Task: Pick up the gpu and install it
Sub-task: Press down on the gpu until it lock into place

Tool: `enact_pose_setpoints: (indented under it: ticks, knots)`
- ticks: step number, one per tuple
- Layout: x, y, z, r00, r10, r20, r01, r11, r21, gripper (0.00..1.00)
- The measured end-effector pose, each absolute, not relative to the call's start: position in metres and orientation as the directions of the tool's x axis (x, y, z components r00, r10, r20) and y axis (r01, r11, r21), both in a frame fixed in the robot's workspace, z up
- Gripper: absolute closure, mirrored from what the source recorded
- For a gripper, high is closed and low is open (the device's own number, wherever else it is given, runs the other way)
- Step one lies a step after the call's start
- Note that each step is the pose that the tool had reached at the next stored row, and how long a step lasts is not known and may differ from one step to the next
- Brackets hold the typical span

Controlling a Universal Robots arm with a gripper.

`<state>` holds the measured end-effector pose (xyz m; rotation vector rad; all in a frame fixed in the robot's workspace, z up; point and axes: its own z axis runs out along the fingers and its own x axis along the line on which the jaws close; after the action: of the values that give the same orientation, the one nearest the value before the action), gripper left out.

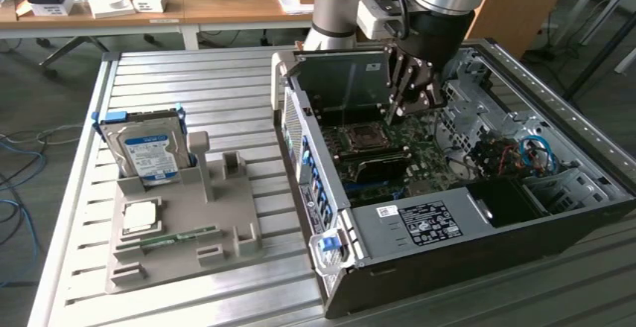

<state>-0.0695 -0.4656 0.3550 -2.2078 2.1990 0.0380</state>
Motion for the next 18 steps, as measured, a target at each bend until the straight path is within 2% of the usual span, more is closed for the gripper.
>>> enact_pose_setpoints:
  ticks: [5, 18]
  knots:
    - [-0.070, -0.466, 0.354, 0.004, -0.999, -0.035, -1.000, -0.004, -0.001, 0.89]
    - [-0.070, -0.466, 0.331, 0.004, -0.999, -0.036, -1.000, -0.004, -0.001, 0.89]
